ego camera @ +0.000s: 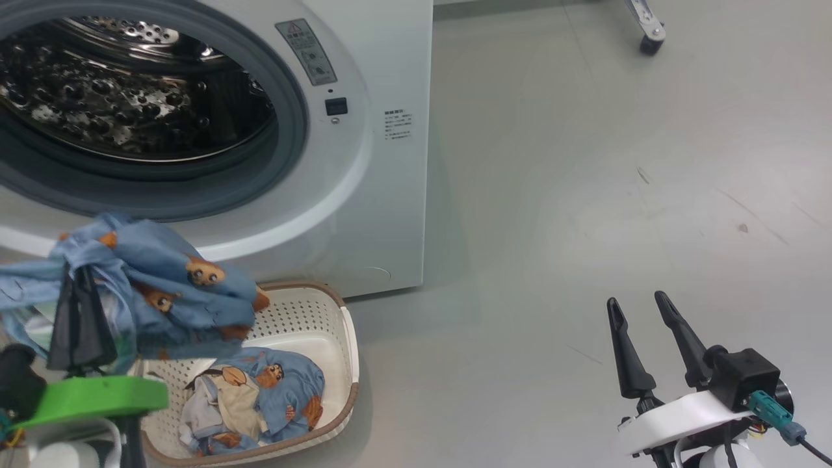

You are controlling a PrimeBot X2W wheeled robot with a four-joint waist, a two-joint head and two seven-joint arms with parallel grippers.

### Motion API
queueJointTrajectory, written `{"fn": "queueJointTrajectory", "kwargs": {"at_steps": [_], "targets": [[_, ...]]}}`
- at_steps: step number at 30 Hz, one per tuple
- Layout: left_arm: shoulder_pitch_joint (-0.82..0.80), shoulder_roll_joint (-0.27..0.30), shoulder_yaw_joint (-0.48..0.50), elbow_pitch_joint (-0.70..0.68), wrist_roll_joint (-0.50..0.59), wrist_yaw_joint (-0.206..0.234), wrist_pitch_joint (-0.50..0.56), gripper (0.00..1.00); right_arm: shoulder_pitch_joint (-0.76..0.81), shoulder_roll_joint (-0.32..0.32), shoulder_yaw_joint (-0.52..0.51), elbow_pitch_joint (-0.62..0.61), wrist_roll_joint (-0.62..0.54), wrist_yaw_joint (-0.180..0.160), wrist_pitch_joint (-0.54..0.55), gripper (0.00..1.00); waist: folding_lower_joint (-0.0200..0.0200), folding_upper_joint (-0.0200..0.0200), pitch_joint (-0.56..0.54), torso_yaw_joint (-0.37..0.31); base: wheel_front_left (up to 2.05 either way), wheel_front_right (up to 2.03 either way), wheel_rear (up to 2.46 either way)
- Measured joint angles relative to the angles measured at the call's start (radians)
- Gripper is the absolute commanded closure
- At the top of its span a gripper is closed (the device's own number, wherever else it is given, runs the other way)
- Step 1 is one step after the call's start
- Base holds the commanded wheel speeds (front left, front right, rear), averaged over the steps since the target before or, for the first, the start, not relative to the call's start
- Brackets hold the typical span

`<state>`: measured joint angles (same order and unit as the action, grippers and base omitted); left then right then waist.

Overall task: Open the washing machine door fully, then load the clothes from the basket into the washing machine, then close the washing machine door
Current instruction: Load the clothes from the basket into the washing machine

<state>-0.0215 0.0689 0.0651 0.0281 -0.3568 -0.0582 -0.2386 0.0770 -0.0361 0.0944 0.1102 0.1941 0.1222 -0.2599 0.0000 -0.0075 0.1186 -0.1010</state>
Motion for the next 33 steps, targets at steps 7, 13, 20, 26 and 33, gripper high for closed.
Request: {"fn": "queueJointTrajectory", "kwargs": {"at_steps": [7,13,20,26,33], "targets": [[-0.156,0.057,0.037,0.038,0.0,0.015,0.018,1.0,-0.052,-0.001,0.032,-0.007,0.017,0.0,0.0,0.0,0.0,0.0,0.072,-0.068,0.0,0.0,0.0],[-0.277,0.112,0.067,0.108,0.004,0.025,0.032,1.0,-0.082,-0.001,0.05,-0.013,0.025,-0.001,0.0,0.0,0.0001,0.0,0.132,-0.131,0.0,0.0,0.0],[-0.425,0.166,0.064,0.201,0.012,0.023,0.068,1.0,-0.102,-0.003,0.071,-0.023,0.025,-0.001,0.0,0.0,0.0001,0.0,0.215,-0.181,0.0,0.0,0.0],[-0.557,0.213,0.081,0.27,0.01,0.023,0.092,1.0,-0.133,-0.003,0.112,-0.033,0.024,-0.001,0.0,0.0,0.0001,0.0,0.291,-0.207,0.0,0.0,0.0],[-0.657,0.282,0.113,0.377,0.007,0.014,0.123,1.0,-0.155,-0.003,0.128,-0.04,0.024,-0.002,0.0,0.0,0.0002,0.0,0.377,-0.233,0.0,0.0,0.0]]}}
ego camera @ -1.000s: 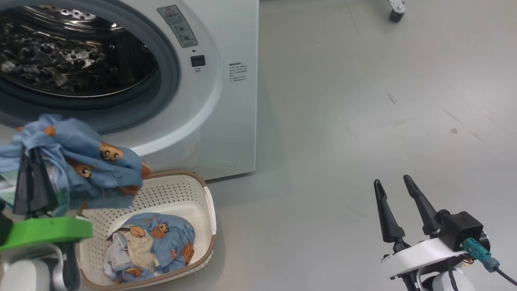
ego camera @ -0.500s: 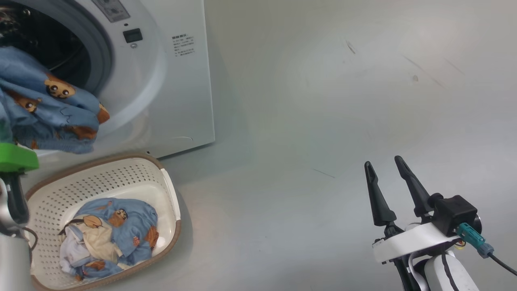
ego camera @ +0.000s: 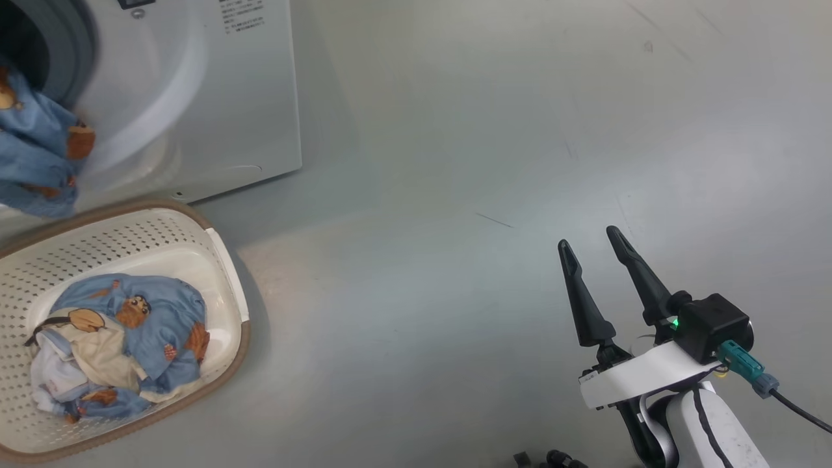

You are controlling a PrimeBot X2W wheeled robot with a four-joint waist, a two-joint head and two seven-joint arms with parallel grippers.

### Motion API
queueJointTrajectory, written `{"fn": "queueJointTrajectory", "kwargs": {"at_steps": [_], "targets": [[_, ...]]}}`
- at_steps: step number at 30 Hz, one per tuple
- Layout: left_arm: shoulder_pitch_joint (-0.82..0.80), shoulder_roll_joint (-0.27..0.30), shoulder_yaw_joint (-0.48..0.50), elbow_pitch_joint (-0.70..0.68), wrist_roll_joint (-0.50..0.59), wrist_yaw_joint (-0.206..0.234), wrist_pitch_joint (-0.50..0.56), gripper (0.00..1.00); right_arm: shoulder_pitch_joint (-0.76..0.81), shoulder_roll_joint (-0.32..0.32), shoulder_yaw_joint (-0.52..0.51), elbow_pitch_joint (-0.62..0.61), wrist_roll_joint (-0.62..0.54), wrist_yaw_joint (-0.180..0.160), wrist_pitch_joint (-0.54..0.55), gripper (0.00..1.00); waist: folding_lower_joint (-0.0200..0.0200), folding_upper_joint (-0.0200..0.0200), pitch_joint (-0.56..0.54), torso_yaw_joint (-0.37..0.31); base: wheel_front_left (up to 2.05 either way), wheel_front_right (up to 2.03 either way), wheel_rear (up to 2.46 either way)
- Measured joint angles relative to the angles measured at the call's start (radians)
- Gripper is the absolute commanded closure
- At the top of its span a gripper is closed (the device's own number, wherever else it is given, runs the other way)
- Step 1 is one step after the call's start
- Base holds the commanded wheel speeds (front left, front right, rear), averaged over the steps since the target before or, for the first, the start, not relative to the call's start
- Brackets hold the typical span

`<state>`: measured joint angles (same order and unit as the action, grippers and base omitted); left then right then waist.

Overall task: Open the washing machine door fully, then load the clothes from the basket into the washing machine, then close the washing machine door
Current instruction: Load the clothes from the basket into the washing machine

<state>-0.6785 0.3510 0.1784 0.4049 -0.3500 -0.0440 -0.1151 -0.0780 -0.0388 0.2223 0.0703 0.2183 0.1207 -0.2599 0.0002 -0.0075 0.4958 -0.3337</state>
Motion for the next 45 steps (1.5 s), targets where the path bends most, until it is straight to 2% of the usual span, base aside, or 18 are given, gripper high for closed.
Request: {"fn": "queueJointTrajectory", "kwargs": {"at_steps": [15,22,29,31,32,33,34,42,45], "targets": [[-0.214,0.084,-0.002,0.156,0.001,-0.027,0.002,1.0,-0.026,0.0,0.038,-0.024,-0.011,-0.008,0.0,0.0,-0.0001,0.0,0.132,-0.016,0.0,0.0,0.0],[-0.318,0.081,0.028,0.215,-0.022,-0.027,-0.036,1.0,-0.039,0.0,0.044,-0.033,-0.011,-0.009,0.0,0.0,-0.0001,0.0,0.14,-0.013,0.0,0.0,0.0],[-0.342,0.071,-0.024,0.33,0.003,-0.027,-0.009,0.99,-0.039,0.0,0.056,-0.033,-0.01,-0.01,0.0,0.0,-0.0001,0.0,0.142,-0.008,0.0,0.0,0.0],[-0.342,0.07,-0.029,0.352,0.006,-0.027,-0.009,0.64,-0.039,0.0,0.058,-0.032,-0.008,-0.01,0.0,0.0,-0.0001,0.0,0.141,-0.006,0.0,0.0,0.0],[-0.342,0.069,-0.04,0.368,0.01,-0.027,-0.005,0.44,-0.039,0.0,0.057,-0.031,-0.008,-0.011,0.0,0.0,-0.0001,0.0,0.139,-0.004,0.0,0.0,0.0],[-0.34,0.067,-0.051,0.38,0.021,-0.027,-0.002,0.16,-0.039,0.0,0.056,-0.031,-0.008,-0.018,0.0,0.0,-0.0001,0.0,0.137,-0.002,0.0,0.0,0.0],[-0.34,0.064,-0.052,0.392,0.026,-0.024,-0.002,0.02,-0.039,0.0,0.056,-0.031,-0.007,-0.019,0.0,0.0,-0.0001,0.0,0.134,0.001,0.0,0.0,0.0],[-0.34,0.033,-0.065,0.46,0.025,-0.024,-0.014,0.0,-0.051,0.0,0.056,-0.009,0.003,-0.02,0.0,0.0,-0.0002,0.0,0.1,0.027,0.0,0.0,0.0],[-0.335,0.004,-0.072,0.477,0.025,-0.025,-0.026,0.0,-0.061,0.0,0.053,-0.005,0.003,-0.026,0.0,0.0,-0.0002,0.0,0.083,0.038,0.0,0.0,0.0]]}}
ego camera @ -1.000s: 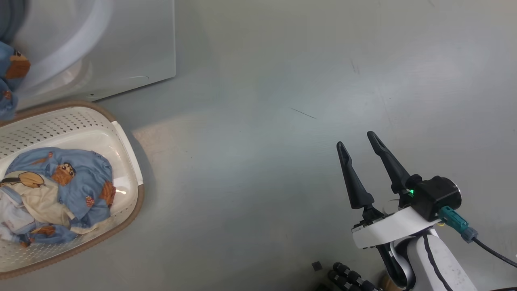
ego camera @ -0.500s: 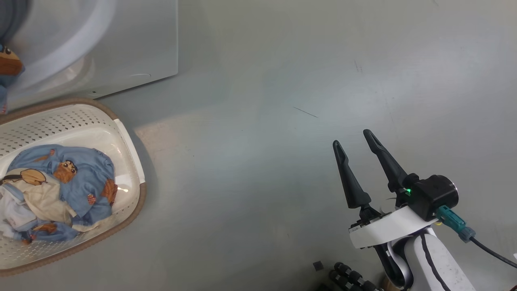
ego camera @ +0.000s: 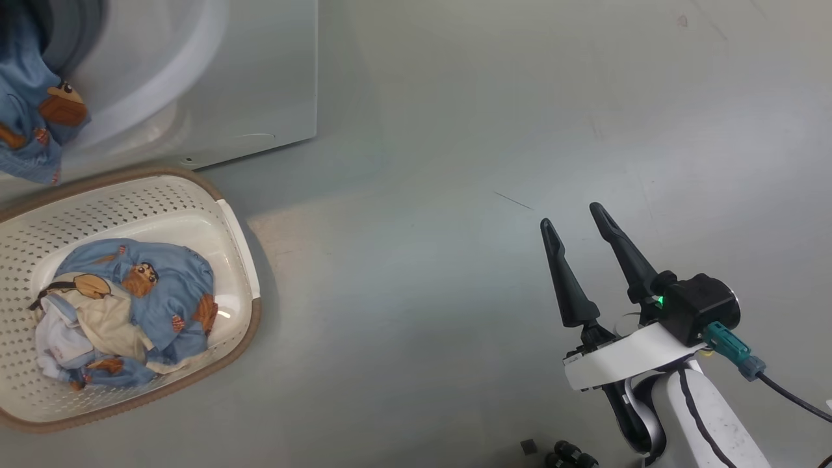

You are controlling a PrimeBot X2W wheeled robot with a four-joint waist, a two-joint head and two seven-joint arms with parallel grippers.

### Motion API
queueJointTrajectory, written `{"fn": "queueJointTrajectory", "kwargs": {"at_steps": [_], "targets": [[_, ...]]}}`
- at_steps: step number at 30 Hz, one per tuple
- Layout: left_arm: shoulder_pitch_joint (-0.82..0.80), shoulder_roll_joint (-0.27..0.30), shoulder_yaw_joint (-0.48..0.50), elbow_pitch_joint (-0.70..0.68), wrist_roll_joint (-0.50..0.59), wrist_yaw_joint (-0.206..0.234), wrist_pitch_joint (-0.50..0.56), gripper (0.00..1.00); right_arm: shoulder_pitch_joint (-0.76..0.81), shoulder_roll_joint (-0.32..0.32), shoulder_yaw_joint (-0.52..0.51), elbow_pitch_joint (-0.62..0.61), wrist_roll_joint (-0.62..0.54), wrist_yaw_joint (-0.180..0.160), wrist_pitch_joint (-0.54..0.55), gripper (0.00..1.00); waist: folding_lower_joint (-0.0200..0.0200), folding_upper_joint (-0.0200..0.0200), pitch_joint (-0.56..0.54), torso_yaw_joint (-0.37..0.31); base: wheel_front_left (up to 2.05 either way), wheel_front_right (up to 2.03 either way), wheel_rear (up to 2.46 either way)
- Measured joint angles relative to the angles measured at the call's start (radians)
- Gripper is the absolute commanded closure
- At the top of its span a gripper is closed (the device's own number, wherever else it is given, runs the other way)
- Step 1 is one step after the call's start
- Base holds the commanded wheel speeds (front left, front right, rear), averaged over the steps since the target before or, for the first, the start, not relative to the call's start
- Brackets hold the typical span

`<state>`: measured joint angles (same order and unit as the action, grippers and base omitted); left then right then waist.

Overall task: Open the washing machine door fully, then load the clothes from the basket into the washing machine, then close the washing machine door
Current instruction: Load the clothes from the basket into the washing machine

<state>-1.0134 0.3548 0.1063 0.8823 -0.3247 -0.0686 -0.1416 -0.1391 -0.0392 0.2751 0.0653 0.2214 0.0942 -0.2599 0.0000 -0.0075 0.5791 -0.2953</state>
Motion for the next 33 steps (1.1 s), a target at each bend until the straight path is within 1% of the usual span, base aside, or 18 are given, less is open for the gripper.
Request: {"fn": "queueJointTrajectory", "kwargs": {"at_steps": [2,9,13,23,28,33], "targets": [[0.002,-0.01,-0.008,0.003,0.0,0.0,-0.002,0.0,-0.001,0.0,-0.004,0.0,0.0,0.0,0.0,0.0,0.0,0.0,-0.005,0.005,0.0,0.0,0.0],[0.036,-0.082,-0.035,0.011,0.008,0.0,-0.052,0.0,-0.009,-0.001,-0.047,0.006,-0.005,-0.009,0.0,0.0,0.0,0.0,-0.036,0.051,0.0,0.0,0.0],[0.073,-0.132,-0.04,0.012,0.006,-0.002,-0.075,0.0,-0.023,-0.001,-0.079,0.006,-0.021,-0.01,0.0,0.0,0.0,0.0,-0.052,0.084,0.0,0.0,0.0],[0.206,-0.236,-0.03,-0.004,-0.046,-0.021,-0.102,0.0,-0.023,-0.003,-0.133,0.013,-0.049,-0.01,0.0,0.0,0.0,0.0,-0.092,0.172,0.0,0.0,0.0],[0.27,-0.28,-0.03,-0.035,-0.063,-0.03,-0.107,0.0,-0.023,-0.01,-0.156,0.017,-0.057,-0.009,0.0,0.0,0.0,0.0,-0.109,0.218,0.0,0.0,0.0],[0.346,-0.304,-0.019,-0.08,-0.084,-0.038,-0.109,0.0,-0.023,-0.014,-0.172,0.017,-0.066,-0.008,0.0,0.0,0.0,0.0,-0.125,0.26,0.0,0.0,0.0]]}}
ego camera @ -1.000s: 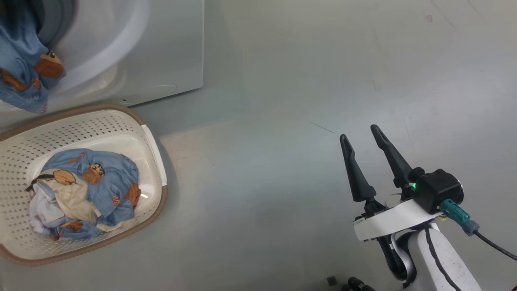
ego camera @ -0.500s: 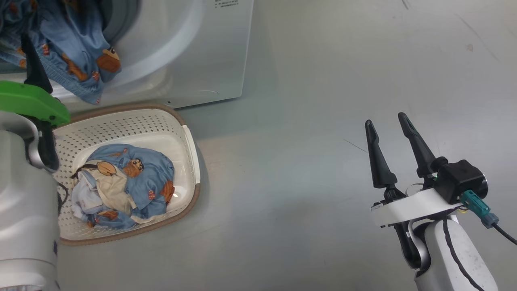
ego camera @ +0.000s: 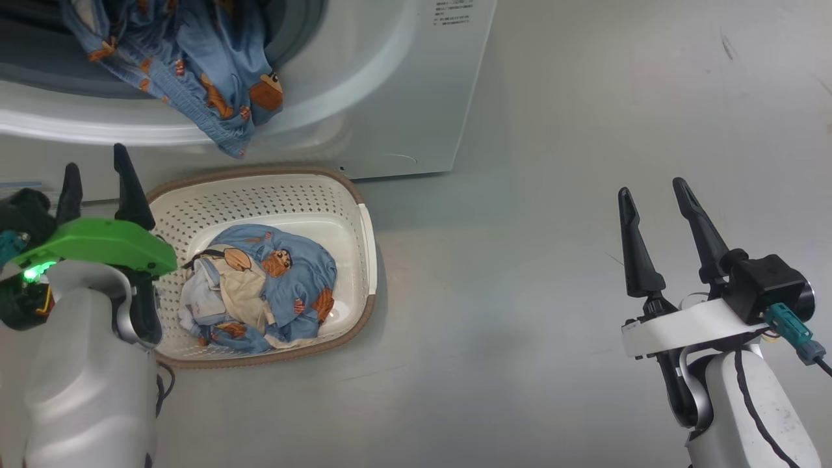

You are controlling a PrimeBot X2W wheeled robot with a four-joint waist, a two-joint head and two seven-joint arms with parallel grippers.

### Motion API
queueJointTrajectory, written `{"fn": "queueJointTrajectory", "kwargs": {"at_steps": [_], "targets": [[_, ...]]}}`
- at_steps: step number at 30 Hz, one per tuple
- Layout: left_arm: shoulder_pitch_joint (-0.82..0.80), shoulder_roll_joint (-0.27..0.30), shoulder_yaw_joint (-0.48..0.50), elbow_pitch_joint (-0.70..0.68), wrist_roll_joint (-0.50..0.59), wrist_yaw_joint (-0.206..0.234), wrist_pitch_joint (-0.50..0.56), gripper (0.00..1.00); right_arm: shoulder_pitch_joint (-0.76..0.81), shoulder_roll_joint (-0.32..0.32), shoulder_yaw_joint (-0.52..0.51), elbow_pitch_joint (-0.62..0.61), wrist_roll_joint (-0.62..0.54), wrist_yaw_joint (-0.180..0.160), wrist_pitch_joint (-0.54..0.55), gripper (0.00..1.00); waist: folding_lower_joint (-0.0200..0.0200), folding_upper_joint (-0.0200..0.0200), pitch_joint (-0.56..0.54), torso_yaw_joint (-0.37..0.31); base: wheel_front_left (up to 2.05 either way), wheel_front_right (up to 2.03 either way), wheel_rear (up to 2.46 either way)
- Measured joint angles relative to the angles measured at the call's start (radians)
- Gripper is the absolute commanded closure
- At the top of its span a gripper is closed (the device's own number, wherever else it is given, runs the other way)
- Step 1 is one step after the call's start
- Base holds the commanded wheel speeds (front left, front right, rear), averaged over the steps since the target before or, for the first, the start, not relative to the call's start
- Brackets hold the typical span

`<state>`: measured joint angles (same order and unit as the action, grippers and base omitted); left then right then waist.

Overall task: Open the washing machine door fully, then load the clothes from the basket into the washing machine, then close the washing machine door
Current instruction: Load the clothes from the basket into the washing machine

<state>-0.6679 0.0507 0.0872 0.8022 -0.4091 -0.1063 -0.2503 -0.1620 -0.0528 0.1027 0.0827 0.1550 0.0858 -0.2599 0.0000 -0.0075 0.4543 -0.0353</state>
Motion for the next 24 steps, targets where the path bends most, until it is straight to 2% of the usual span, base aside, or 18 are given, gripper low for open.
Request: {"fn": "queueJointTrajectory", "kwargs": {"at_steps": [10,24], "targets": [[0.157,0.0,-0.01,-0.145,-0.004,-0.012,-0.002,0.0,0.005,-0.005,-0.023,0.004,-0.016,0.006,0.0,0.0,0.0,0.0,-0.026,0.055,0.0,0.0,0.0],[0.408,-0.017,-0.099,-0.306,-0.001,-0.018,-0.002,0.0,0.053,-0.003,-0.035,0.02,-0.02,0.012,0.0,0.0,0.0,0.0,-0.096,0.065,0.0,0.0,0.0]]}}
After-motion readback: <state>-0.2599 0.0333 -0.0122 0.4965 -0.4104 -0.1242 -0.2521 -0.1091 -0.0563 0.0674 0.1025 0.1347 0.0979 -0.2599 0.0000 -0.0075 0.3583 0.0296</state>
